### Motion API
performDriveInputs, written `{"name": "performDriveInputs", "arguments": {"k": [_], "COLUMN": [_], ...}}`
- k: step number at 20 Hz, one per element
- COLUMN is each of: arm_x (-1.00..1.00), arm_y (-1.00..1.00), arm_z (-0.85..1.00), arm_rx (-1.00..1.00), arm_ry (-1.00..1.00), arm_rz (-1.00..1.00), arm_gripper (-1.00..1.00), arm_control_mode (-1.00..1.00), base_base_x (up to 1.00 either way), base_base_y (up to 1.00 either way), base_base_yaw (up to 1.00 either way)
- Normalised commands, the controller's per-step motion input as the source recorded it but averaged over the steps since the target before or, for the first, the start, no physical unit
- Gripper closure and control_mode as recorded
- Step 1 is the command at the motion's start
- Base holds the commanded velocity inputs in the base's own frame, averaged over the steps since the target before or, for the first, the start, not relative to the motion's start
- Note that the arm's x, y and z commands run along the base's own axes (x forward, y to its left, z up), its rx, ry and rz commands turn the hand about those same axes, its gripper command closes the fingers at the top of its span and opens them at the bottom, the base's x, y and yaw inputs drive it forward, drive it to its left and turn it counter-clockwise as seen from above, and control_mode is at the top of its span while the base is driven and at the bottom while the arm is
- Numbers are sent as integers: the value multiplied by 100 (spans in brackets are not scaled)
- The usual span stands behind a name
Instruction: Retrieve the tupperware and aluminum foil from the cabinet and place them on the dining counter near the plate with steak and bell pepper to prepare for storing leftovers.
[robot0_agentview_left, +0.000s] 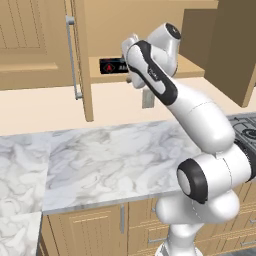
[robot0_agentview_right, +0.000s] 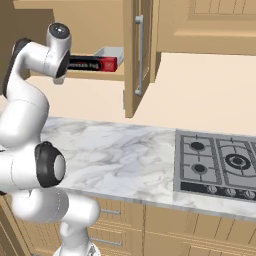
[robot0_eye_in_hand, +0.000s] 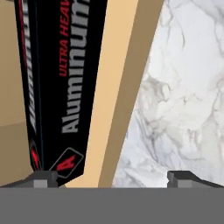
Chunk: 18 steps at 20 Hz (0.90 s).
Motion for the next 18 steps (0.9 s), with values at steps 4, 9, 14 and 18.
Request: {"name": "performDriveInputs", "arguments": {"k": [4,9,14,18], "arm_x": [8,21,21,13], "arm_y": [0,0,0,-1], "arm_z": [0,-6,-10,0], "arm_rx": [15,10,4,4], "arm_ry": [7,7,5,3], "arm_rz": [0,0,0,0], "arm_gripper": [-100,-100,-100,-100], "arm_control_mode": [-100,-100,-100,-100], "base_base_x": [0,0,0,0], "base_base_y": [0,0,0,0], "base_base_yaw": [0,0,0,0]}}
